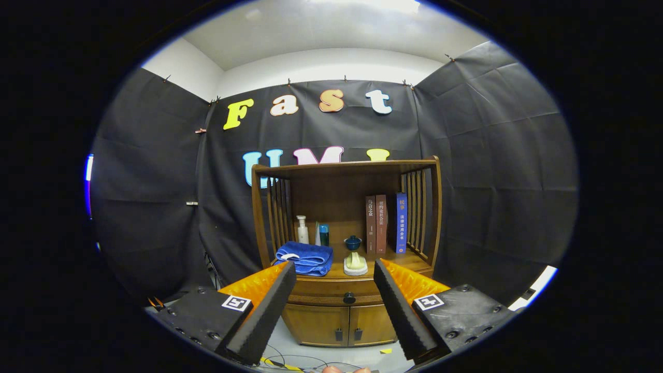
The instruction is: Pull open the drawer, take out the items inside it, and place them on the countertop above the cabinet.
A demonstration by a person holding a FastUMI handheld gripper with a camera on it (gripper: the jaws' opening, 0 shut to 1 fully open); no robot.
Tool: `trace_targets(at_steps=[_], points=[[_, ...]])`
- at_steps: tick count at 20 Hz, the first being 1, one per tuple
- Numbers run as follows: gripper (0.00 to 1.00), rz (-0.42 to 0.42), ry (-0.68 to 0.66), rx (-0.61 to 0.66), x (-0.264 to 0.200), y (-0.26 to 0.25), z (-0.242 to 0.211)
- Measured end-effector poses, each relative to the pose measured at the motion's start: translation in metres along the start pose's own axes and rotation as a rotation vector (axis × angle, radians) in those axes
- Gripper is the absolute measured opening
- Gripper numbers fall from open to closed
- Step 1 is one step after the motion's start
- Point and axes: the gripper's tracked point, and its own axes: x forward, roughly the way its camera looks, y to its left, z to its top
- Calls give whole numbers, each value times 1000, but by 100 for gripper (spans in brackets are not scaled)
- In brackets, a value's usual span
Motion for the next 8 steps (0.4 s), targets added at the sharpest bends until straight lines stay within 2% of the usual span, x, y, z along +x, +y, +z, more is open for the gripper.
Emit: trace_targets(at_steps=[8], points=[[99,6,15,-6,2,5,-9]])
